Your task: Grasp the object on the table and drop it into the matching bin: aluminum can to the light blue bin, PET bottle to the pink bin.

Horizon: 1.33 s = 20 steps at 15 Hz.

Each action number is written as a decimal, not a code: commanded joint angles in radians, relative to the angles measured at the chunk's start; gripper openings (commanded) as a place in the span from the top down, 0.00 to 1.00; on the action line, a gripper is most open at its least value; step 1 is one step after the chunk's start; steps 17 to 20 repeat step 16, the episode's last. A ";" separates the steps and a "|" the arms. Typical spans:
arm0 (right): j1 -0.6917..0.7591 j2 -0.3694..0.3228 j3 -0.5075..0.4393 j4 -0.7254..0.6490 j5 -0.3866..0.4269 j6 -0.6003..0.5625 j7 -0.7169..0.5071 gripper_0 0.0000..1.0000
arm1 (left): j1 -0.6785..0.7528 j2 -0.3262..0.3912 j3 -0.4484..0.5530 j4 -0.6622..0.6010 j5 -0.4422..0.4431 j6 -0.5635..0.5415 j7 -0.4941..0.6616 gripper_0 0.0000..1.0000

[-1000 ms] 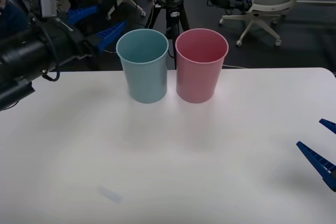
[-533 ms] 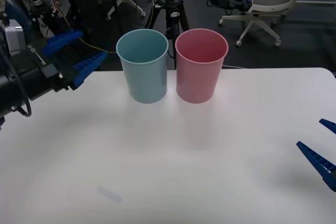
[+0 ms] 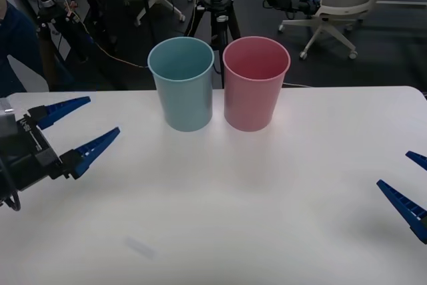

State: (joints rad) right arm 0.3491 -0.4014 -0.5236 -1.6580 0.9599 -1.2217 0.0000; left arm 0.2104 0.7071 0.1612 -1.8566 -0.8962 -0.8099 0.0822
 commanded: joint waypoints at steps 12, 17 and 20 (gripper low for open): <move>0.000 0.000 0.000 0.000 0.000 0.000 0.000 0.00 | 0.198 -0.302 0.399 0.002 -0.250 -0.446 0.062 0.00; 0.000 0.000 0.000 0.000 0.000 0.000 0.000 0.00 | 0.198 -0.302 0.400 0.007 -0.247 -0.448 0.060 0.00; 0.000 0.000 0.000 0.000 0.000 0.000 0.000 0.00 | 0.198 -0.302 0.400 0.007 -0.247 -0.448 0.060 0.00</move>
